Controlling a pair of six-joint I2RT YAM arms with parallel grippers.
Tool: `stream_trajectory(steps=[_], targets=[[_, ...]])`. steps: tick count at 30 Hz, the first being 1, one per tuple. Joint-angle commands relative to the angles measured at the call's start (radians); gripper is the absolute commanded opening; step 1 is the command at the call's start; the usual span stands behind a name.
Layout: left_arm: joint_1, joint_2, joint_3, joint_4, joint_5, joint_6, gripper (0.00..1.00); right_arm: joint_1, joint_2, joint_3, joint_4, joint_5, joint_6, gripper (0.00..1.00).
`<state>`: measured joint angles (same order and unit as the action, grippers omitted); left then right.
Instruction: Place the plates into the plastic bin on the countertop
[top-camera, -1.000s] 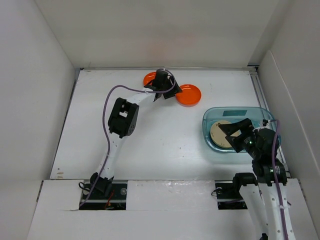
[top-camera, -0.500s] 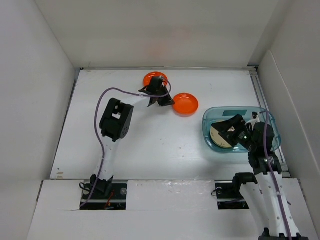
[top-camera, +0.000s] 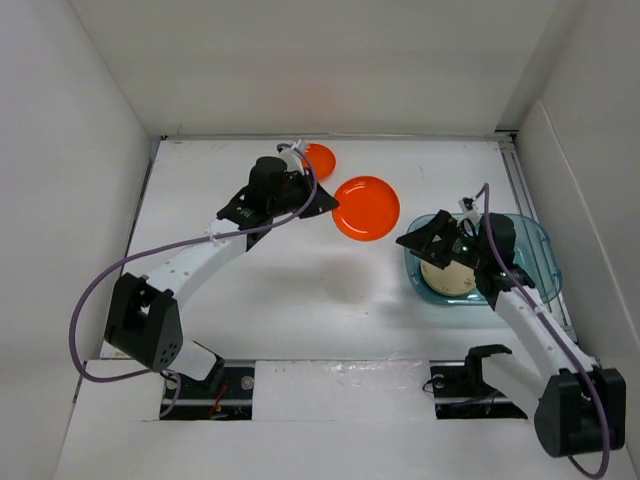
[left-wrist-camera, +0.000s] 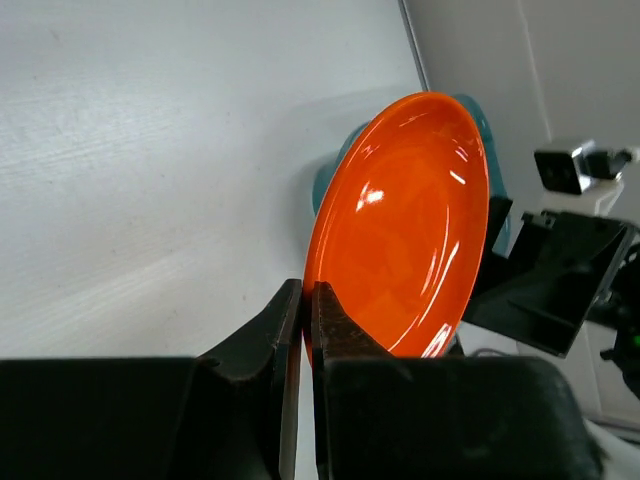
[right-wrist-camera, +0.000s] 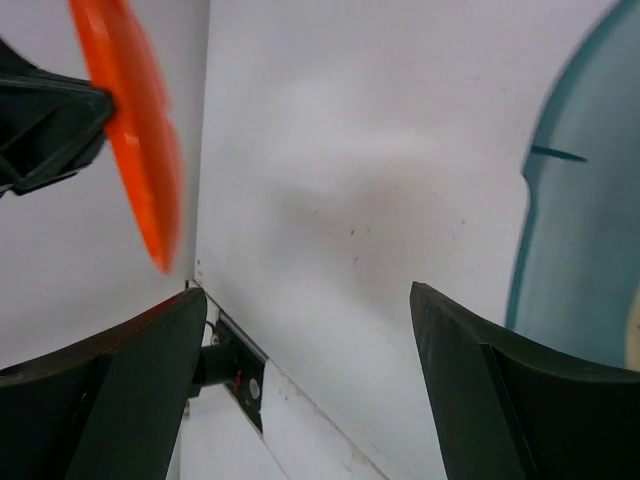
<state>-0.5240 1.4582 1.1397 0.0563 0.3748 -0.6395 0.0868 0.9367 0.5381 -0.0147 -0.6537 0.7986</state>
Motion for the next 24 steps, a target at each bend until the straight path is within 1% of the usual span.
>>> stream_trajectory(steps=[1, 5, 7, 9, 11, 14, 15, 17, 18, 19, 20, 21, 22, 23, 24], targets=[[0.002, -0.005, -0.078, 0.036, 0.113, 0.026, 0.00, 0.050, 0.056, 0.076, 0.196, -0.073, -0.053, 0.88], [0.002, -0.025, -0.115, 0.059, 0.144, 0.017, 0.00, 0.108, 0.088, 0.085, 0.235, -0.021, -0.053, 0.88], [0.002, -0.025, -0.115, 0.059, 0.153, 0.017, 0.00, 0.134, 0.112, 0.085, 0.245, -0.012, -0.053, 0.88], [0.002, -0.025, -0.115, 0.080, 0.186, 0.008, 0.00, 0.148, 0.134, 0.085, 0.256, 0.031, -0.053, 0.88], [0.002, -0.025, -0.124, 0.112, 0.229, -0.002, 0.00, 0.159, 0.171, 0.094, 0.265, 0.040, -0.053, 0.86], [0.002, -0.036, -0.133, 0.123, 0.243, -0.011, 0.00, 0.169, 0.221, 0.094, 0.288, 0.058, -0.053, 0.81], [0.002, -0.036, -0.133, 0.123, 0.243, -0.011, 0.00, 0.169, 0.231, 0.094, 0.297, 0.058, -0.053, 0.76], [0.002, -0.048, -0.143, 0.123, 0.243, -0.011, 0.00, 0.179, 0.250, 0.103, 0.317, 0.058, -0.053, 0.20], [0.002, -0.048, -0.143, 0.107, 0.231, -0.011, 0.00, 0.179, 0.251, 0.103, 0.326, 0.058, -0.039, 0.00], [0.002, -0.048, -0.133, 0.088, 0.208, -0.011, 0.15, 0.179, 0.251, 0.103, 0.335, 0.071, -0.030, 0.00], [0.002, -0.048, -0.133, 0.067, 0.175, -0.002, 0.50, 0.179, 0.231, 0.103, 0.335, 0.095, -0.021, 0.00], [0.002, -0.048, -0.121, 0.041, 0.138, -0.002, 0.99, 0.179, 0.187, 0.086, 0.335, 0.132, 0.009, 0.00], [0.002, -0.058, -0.112, -0.020, 0.036, -0.002, 1.00, 0.179, 0.160, 0.074, 0.316, 0.248, 0.025, 0.00], [0.002, -0.068, -0.103, -0.044, -0.014, -0.002, 1.00, 0.148, 0.134, 0.065, 0.288, 0.309, 0.025, 0.00], [0.002, -0.068, -0.103, -0.068, -0.064, -0.002, 1.00, 0.127, 0.110, 0.056, 0.189, 0.372, 0.048, 0.00]])
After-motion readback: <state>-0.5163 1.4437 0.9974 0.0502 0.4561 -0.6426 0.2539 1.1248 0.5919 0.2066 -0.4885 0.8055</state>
